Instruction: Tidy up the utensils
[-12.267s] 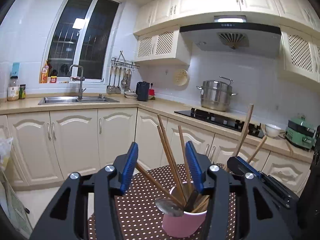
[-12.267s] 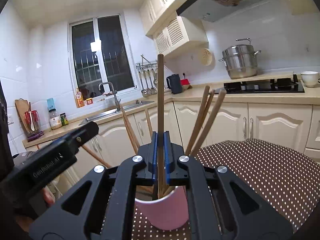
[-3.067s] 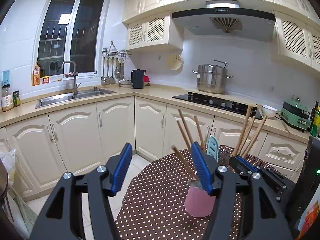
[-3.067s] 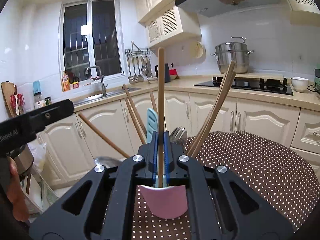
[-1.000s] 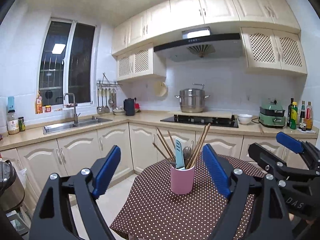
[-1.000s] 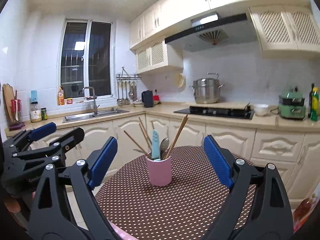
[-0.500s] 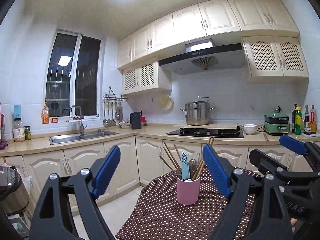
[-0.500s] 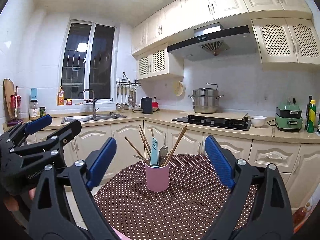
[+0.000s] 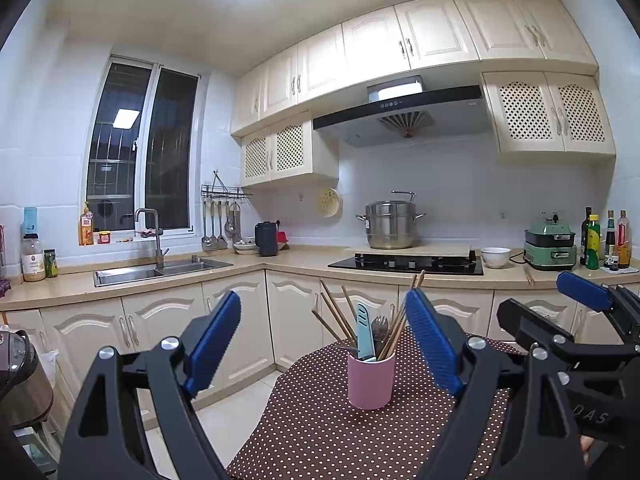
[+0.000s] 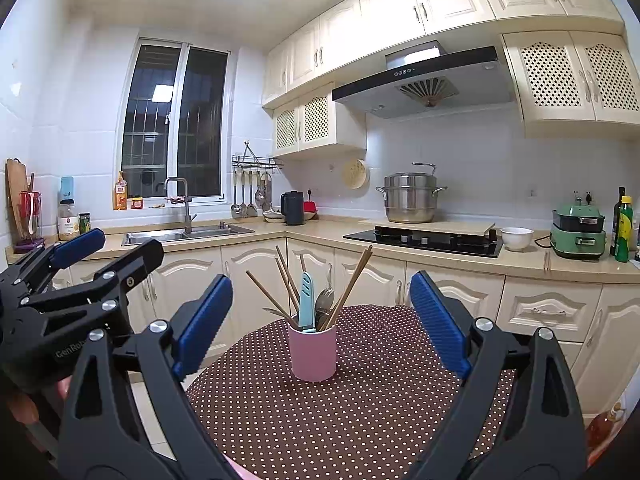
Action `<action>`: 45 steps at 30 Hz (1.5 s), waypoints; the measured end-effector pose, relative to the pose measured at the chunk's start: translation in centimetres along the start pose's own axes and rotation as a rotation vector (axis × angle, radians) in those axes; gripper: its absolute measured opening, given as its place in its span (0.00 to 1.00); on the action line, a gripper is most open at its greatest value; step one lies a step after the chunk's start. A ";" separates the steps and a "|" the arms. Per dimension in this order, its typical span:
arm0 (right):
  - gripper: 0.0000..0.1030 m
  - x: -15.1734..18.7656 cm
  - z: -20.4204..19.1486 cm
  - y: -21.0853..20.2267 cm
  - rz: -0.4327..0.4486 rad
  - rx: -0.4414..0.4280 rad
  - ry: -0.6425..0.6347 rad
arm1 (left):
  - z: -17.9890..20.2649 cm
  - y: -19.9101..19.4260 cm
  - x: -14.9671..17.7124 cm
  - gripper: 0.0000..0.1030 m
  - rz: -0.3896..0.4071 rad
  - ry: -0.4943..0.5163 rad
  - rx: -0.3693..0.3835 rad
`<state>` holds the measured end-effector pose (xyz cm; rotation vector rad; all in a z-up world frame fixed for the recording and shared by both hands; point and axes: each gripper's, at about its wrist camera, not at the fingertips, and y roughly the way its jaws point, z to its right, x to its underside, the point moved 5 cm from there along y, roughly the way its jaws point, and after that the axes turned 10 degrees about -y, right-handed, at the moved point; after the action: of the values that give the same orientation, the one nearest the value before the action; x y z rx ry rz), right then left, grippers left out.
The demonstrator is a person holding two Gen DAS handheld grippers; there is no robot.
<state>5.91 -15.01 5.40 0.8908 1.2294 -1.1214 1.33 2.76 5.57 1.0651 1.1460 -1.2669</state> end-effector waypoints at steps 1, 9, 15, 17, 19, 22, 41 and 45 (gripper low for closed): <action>0.86 0.0 0.0 0.0 -0.001 0.000 0.000 | 0.1 0.0 0.0 0.80 -0.001 0.000 0.000; 0.86 0.1 0.0 0.0 -0.002 0.003 0.001 | 0.2 0.1 0.2 0.80 -0.002 0.001 0.002; 0.86 0.3 0.2 0.2 -0.007 0.000 0.006 | 0.1 0.2 0.3 0.80 -0.006 0.001 0.002; 0.86 0.3 0.3 0.1 -0.007 0.001 0.008 | 0.2 0.3 0.4 0.80 -0.006 0.002 0.004; 0.86 0.3 0.3 0.1 -0.007 0.002 0.008 | 0.2 0.3 0.4 0.80 -0.007 0.001 0.003; 0.86 0.3 0.4 0.2 -0.007 0.000 0.010 | 0.2 0.3 0.4 0.80 -0.007 0.002 0.003; 0.86 0.8 0.5 0.2 -0.017 -0.001 0.024 | 0.6 0.6 0.9 0.80 -0.015 0.007 0.003; 0.86 0.8 0.5 0.2 -0.016 0.001 0.024 | 0.6 0.6 1.0 0.80 -0.016 0.006 0.004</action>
<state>6.23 -15.55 4.62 0.8987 1.2581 -1.1269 1.91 2.07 4.63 1.0650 1.1595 -1.2794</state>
